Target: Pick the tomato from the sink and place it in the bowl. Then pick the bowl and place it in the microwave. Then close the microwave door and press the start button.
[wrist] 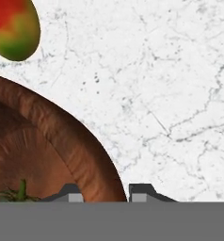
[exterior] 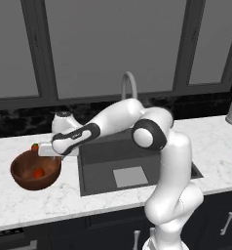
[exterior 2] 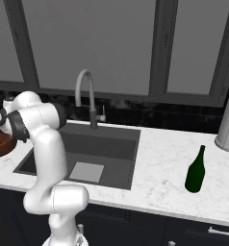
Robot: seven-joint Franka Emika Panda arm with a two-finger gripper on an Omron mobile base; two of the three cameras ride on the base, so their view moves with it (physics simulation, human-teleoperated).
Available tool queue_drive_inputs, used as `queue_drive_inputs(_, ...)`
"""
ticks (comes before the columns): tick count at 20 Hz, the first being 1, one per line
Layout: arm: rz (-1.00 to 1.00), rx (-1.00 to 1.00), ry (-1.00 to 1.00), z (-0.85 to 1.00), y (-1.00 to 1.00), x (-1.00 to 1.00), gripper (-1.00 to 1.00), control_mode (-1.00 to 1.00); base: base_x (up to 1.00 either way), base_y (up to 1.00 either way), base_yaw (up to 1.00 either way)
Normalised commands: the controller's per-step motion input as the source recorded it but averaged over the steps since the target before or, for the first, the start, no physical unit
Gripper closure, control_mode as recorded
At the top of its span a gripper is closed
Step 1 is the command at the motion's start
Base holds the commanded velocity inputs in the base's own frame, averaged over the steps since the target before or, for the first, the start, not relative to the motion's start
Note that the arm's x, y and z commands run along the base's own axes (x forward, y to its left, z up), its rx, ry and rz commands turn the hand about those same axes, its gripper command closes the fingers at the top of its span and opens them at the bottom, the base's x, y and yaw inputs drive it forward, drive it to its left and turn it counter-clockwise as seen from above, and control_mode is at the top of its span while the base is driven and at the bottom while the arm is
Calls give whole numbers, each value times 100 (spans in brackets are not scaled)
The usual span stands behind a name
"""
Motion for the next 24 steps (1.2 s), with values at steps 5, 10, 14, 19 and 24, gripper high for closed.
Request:
queue_drive_inputs(5,1,-1,0,-4,17,-21,100,-100,0,0,0)
queue_drive_inputs(10,-8,4,0,32,-41,-41,100,-100,0,0,0)
queue_drive_inputs(14,-13,11,1,58,-83,-33,100,-100,0,0,0)
queue_drive_inputs(19,-12,9,2,56,-86,-40,100,-100,0,0,0)
queue_drive_inputs(24,-14,1,3,50,-60,-31,100,-100,0,0,0)
